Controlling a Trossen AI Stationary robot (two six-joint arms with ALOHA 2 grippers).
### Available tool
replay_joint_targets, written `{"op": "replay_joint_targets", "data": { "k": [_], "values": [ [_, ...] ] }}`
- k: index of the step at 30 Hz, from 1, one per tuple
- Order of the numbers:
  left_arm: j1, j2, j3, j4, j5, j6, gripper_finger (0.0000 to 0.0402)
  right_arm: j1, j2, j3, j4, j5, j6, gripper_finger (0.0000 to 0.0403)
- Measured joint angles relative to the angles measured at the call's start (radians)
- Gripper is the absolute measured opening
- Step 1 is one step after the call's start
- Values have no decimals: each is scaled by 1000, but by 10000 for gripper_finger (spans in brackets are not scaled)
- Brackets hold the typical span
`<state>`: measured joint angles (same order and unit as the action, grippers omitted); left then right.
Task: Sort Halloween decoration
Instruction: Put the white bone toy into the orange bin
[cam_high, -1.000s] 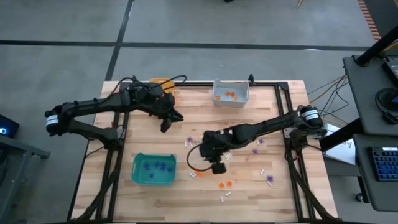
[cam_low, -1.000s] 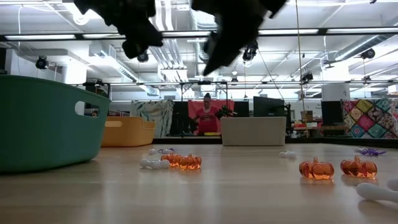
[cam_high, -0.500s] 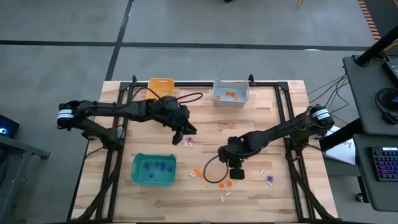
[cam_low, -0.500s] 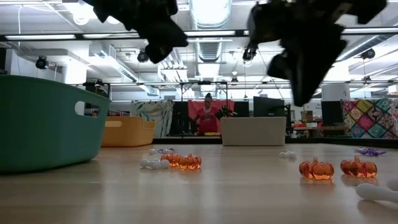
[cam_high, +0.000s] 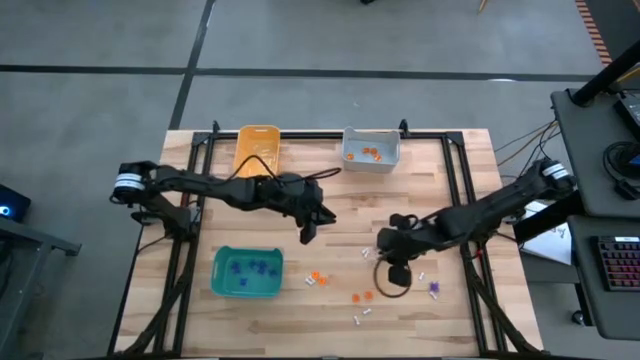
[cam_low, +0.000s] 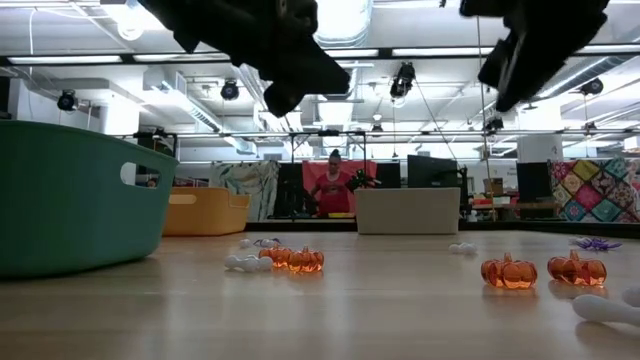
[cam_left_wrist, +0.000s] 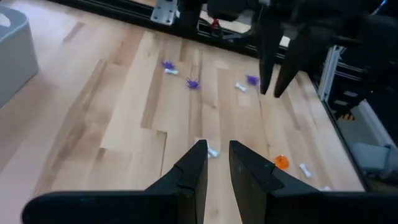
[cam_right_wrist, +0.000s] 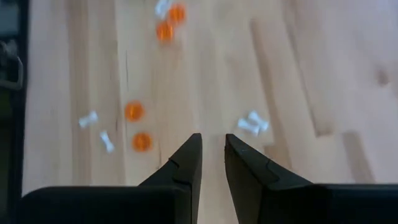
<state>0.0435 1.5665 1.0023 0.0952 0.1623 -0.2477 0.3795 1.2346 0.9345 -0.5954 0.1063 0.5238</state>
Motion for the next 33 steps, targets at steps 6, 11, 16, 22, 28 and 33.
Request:
{"op": "replay_joint_targets", "data": {
  "k": [6, 11, 16, 22, 28, 33],
  "values": [
    [-47, 58, 0, 41, -105, -32, 49, 29, -90, -83, 149, 160, -18, 58],
    [-86, 100, 0, 81, -141, -24, 49, 29, -108, -120, 199, 250, -24, 59],
    [-129, 132, 0, 107, -229, -23, 49, 35, -106, -131, 243, 291, -32, 59],
    [-197, 192, 1, 218, -375, -30, 49, 36, -102, -136, 300, 320, -107, 59],
    [-201, 258, 1, 314, -442, -28, 49, 37, -101, -136, 310, 320, -132, 59],
    [-202, 313, 1, 386, -442, -39, 49, 37, -100, -136, 317, 320, -133, 59]
  ]
}}
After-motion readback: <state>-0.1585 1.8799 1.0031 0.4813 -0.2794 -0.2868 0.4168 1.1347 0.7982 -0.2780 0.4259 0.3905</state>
